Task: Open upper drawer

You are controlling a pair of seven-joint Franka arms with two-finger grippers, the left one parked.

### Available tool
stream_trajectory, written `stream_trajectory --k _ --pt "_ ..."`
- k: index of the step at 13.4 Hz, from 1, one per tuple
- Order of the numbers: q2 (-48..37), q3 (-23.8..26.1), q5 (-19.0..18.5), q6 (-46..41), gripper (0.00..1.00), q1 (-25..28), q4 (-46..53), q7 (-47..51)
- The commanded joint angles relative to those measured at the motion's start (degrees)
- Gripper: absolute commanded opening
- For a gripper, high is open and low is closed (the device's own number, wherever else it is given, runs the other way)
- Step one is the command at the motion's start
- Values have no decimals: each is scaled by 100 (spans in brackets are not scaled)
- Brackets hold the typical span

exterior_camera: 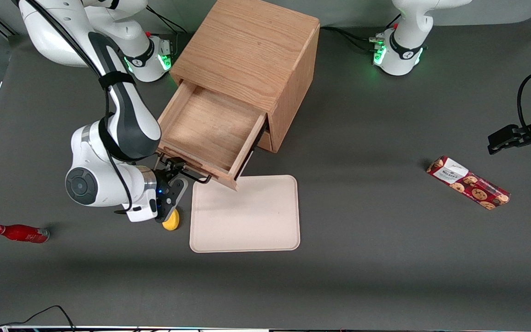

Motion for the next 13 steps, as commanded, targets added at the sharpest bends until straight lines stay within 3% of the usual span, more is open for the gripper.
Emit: stream_trajectory --k 1,13 --pt "287 23 -285 -47 100 -206 256 -402" --pt "428 59 -364 -65 100 -390 538 -719"
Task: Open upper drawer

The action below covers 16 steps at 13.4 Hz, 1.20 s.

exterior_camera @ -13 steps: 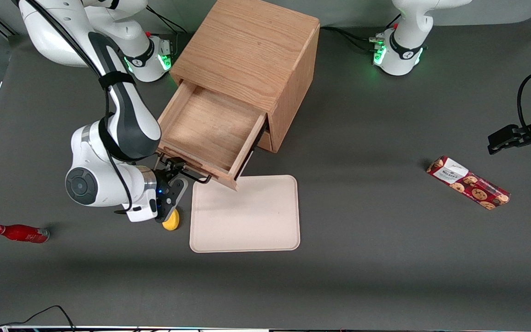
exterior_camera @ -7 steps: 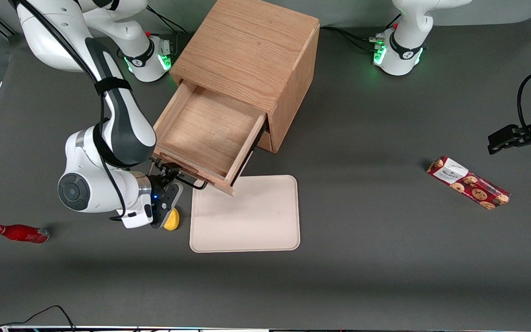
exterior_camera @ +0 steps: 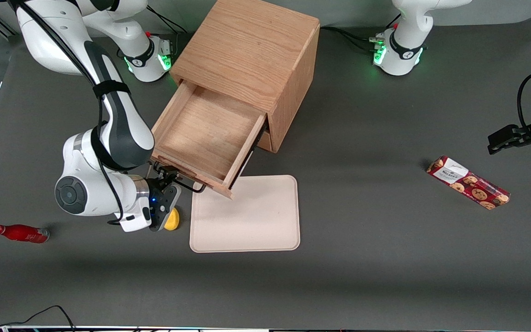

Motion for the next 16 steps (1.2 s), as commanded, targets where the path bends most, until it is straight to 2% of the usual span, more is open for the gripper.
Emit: stream_trajectory --k 1,5,7,12,14,16 --pt "189 4 -296 -47 100 -207 189 -336" --pt "241 101 -402 -56 100 -313 286 -371" --pt "180 118 -358 -74 100 -287 295 -310" --pt "-145 101 -297 -732 100 -225 576 -55" --pt "-207 101 -122 -856 100 -242 576 111" --pt "-259 101 -103 -917 100 -234 594 147"
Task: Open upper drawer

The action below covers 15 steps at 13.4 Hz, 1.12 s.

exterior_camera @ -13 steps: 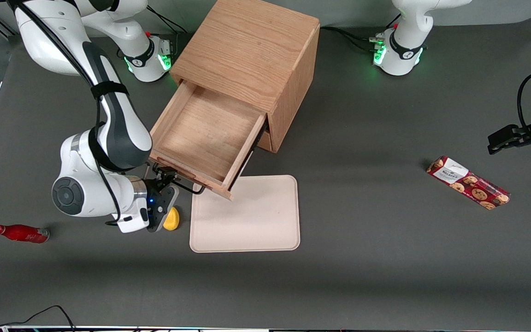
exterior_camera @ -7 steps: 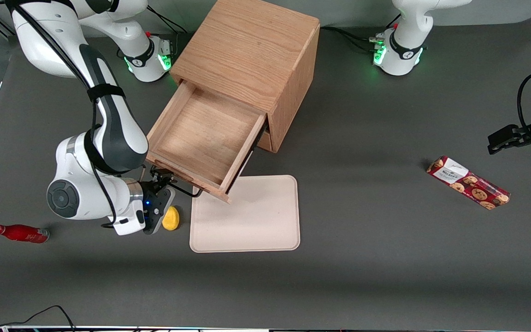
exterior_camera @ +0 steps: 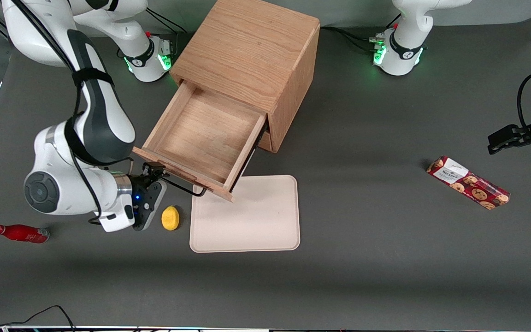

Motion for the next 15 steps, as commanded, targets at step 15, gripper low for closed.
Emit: stream_trajectory --k 15 --pt "-3420 -617 -1193 -107 100 -121 -2423 4520"
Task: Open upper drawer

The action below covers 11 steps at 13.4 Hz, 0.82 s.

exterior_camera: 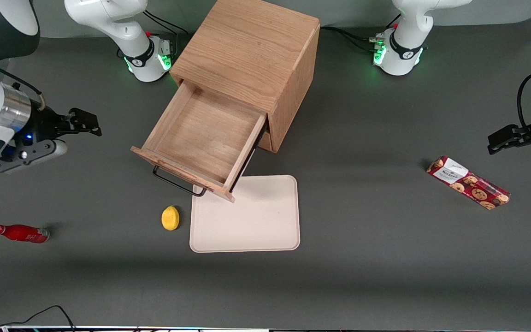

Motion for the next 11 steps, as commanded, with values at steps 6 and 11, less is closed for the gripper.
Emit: stream_trajectory --k 6,11 --pt "-1217 17 -493 962 100 -693 -1759 454" --pt "-1120 -53 -713 892 100 -782 -1486 532"
